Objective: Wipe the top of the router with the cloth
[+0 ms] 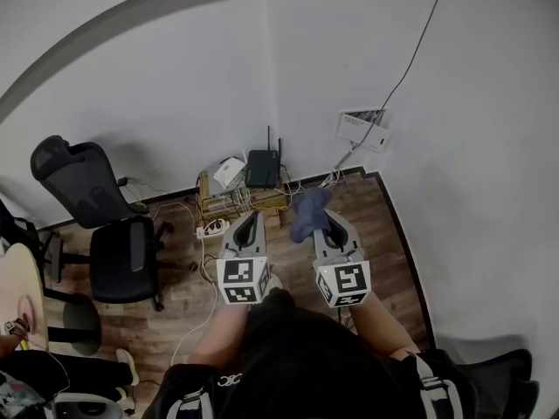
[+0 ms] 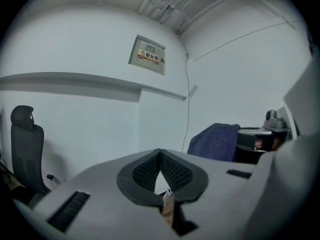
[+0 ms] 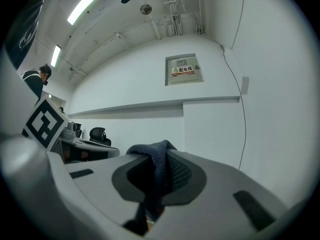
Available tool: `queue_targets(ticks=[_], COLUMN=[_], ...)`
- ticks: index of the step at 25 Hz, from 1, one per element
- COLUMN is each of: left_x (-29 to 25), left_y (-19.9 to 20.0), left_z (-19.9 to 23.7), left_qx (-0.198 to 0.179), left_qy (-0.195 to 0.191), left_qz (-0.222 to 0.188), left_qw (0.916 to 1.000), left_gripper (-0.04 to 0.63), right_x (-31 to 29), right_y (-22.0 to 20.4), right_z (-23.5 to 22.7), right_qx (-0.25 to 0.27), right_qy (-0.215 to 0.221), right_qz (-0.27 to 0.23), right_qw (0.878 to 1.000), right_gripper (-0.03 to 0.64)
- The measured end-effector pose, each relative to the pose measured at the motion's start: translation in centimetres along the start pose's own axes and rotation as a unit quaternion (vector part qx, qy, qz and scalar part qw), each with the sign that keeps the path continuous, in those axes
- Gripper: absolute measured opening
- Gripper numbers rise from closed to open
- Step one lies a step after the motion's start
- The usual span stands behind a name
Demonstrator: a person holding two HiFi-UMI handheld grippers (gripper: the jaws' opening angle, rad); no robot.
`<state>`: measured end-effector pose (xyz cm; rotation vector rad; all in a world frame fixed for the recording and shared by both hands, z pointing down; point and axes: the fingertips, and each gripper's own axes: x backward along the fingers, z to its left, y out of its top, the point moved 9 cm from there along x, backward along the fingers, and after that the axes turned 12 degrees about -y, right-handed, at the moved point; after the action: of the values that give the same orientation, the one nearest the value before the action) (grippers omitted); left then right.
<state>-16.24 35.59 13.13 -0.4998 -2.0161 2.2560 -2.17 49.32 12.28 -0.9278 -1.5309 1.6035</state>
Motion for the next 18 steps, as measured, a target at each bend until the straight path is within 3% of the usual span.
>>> queue_targets(ticks=[18], left_x=[-10.3], left_y=[1.7], left_z=[11.9], left_qx=[0.009], left_qy=[-0.011], left_qz=[0.028], left_qw=[0.9995], left_gripper=[0.0], right_x=[-15.7], right_y=[-0.5], right_z=[2.0], right_qx=[-0.004], right_qy=[0.008], right_qz=[0.022], right_qw=[1.0], right_gripper=[0.017])
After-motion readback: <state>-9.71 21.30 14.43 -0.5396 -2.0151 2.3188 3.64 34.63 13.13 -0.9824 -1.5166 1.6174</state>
